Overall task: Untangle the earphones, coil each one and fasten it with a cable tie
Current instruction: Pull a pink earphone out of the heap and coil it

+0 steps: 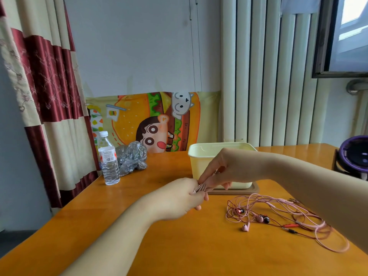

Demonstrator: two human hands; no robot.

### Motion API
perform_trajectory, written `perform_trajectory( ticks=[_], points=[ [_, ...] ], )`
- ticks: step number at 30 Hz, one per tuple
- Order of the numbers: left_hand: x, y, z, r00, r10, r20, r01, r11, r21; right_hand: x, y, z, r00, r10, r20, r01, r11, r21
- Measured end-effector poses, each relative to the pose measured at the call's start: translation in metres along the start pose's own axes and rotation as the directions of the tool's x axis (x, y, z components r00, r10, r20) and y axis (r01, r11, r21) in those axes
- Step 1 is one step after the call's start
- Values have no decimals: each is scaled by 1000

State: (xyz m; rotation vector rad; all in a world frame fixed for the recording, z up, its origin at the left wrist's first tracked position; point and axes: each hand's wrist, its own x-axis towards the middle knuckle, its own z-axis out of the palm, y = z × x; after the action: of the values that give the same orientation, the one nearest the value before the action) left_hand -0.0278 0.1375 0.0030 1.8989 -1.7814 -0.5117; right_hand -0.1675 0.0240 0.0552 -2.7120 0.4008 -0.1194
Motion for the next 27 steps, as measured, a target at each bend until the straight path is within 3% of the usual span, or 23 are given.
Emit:
perform_trajectory(
  ticks=[3,6,9,13,16,19,21,27],
  points=[
    [0,-1,3,996,41,-75,-48,994,-95,2,5,4,999,30,-24,-23,970,241],
    [-1,-4,8,996,39,-82,-52,985,-164,1,7,11,994,109,27,-107,844,525],
    [-1,-6,12,996,36,-76,-53,971,-233,4,7,20,992,128,-9,-97,796,597],
    [-1,-3,16,995,61,-85,-84,950,-302,3,8,23,991,118,-63,-58,805,590],
    [0,-6,18,1000,18,-19,-25,911,-411,1,8,23,992,98,-84,-44,869,493],
    [1,-21,11,963,31,268,177,675,-716,2,4,23,995,82,-53,-58,933,356],
    [3,-35,7,930,105,352,231,578,-783,2,1,21,997,77,-29,-63,943,327],
    [10,-44,8,944,169,284,125,613,-780,7,-6,13,999,37,-30,-31,980,195]
  ],
)
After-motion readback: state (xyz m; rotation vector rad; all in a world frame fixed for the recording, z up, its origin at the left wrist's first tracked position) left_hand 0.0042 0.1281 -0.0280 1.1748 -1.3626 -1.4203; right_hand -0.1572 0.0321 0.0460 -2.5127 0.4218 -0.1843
